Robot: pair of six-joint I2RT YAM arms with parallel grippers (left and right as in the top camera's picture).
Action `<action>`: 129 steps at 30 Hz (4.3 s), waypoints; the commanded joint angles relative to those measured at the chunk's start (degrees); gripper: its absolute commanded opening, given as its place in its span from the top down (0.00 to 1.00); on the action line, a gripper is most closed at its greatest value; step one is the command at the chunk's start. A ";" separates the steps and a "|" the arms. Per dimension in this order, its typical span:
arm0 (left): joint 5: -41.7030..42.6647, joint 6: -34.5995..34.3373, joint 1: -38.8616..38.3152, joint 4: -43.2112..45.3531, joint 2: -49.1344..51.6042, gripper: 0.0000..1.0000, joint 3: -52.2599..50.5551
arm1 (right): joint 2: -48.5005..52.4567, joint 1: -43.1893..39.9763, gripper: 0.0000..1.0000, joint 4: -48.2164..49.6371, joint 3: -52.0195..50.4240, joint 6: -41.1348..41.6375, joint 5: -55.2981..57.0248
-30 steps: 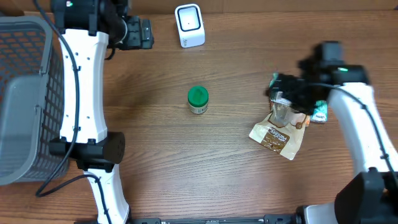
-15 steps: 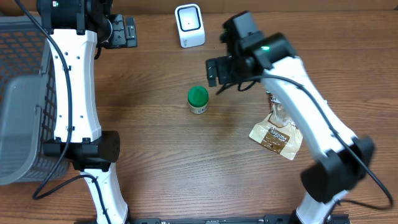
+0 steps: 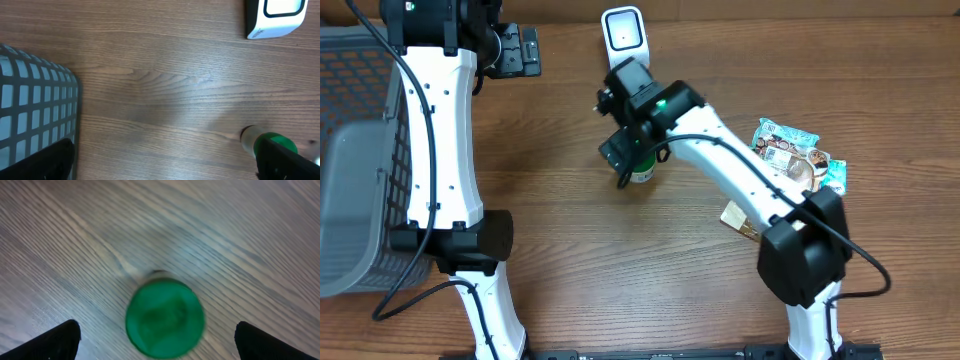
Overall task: Scan the item barcode
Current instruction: 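Move the right gripper left over the jar and grasp its lid, then lift the jar with the right gripper and tilt it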
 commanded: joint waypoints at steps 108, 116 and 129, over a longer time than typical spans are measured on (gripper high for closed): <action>-0.70 0.09 -0.15 -0.11 -0.94 0.00 0.79 | 6.14 -24.11 0.80 -5.22 3.39 54.90 -64.92; -0.70 0.09 -0.15 -0.11 -0.94 0.00 0.79 | 4.94 -26.91 0.80 -4.90 3.39 52.98 -71.06; -0.70 0.09 -0.15 -0.11 -0.94 0.00 0.79 | 3.02 -26.64 0.80 -5.05 3.39 52.81 -65.42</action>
